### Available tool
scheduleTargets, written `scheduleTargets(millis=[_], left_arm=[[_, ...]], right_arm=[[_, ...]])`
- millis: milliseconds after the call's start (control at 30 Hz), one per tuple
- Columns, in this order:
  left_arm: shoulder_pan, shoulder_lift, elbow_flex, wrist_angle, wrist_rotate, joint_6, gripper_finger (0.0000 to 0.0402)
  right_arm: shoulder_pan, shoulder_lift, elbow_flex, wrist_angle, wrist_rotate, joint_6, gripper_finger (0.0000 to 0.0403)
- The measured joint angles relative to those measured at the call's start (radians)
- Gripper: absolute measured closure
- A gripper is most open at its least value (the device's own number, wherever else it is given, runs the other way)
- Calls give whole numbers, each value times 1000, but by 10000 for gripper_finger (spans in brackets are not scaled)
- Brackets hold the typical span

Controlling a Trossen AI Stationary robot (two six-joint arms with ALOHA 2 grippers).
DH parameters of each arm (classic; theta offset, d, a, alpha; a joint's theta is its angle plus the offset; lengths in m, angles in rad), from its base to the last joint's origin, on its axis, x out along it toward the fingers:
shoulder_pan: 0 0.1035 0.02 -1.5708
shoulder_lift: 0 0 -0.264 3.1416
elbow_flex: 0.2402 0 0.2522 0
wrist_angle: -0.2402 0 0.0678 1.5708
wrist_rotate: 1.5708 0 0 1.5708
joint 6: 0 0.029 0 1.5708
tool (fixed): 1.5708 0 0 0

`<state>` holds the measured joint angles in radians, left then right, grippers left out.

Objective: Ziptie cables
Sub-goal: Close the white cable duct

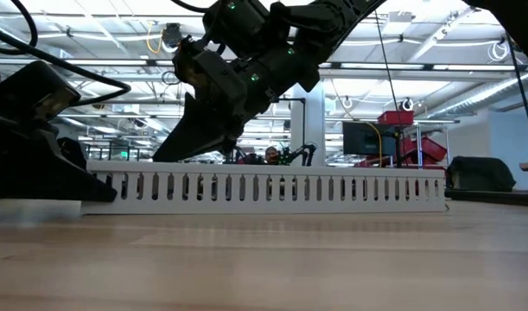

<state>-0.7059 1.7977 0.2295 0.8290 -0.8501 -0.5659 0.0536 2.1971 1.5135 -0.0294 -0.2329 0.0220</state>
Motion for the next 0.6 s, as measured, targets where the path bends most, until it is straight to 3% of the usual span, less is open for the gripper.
scheduleTargets(millis=[600], left_arm=[[25,0,1,19,13,11,171]], right_arm=[[0,0,0,5,1,-2,403]])
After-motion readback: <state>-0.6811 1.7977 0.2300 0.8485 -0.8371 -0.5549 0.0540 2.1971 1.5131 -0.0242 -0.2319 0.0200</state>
